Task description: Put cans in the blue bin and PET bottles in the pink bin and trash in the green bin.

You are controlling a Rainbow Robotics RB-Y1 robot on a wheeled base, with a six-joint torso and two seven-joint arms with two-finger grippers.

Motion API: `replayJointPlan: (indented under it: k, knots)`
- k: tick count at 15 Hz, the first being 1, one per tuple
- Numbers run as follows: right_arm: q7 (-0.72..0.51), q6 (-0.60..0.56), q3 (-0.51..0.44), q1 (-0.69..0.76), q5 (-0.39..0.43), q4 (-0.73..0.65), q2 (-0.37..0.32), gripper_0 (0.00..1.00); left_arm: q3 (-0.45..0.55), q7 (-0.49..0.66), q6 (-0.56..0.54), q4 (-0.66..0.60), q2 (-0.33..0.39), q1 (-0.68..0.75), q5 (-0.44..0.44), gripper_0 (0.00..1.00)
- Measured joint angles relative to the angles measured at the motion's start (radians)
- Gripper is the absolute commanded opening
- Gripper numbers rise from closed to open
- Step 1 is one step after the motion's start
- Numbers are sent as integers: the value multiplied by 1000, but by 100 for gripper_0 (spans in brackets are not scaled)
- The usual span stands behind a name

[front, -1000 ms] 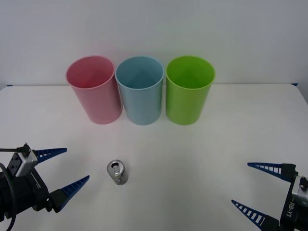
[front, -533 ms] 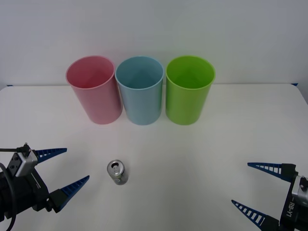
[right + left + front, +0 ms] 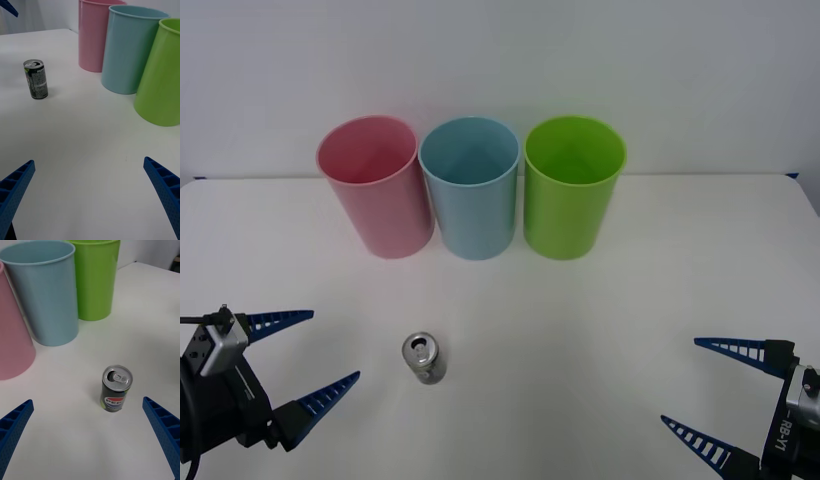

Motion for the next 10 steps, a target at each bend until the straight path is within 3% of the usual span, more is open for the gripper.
replayJointPlan:
  k: [5,10]
  knots:
    - [0,0,0,0,0,0,0,100,-41,-175,0,133,24,14,157,100]
    - [0,0,0,0,0,0,0,100,-106,-355,7,318,108,-9,377,100]
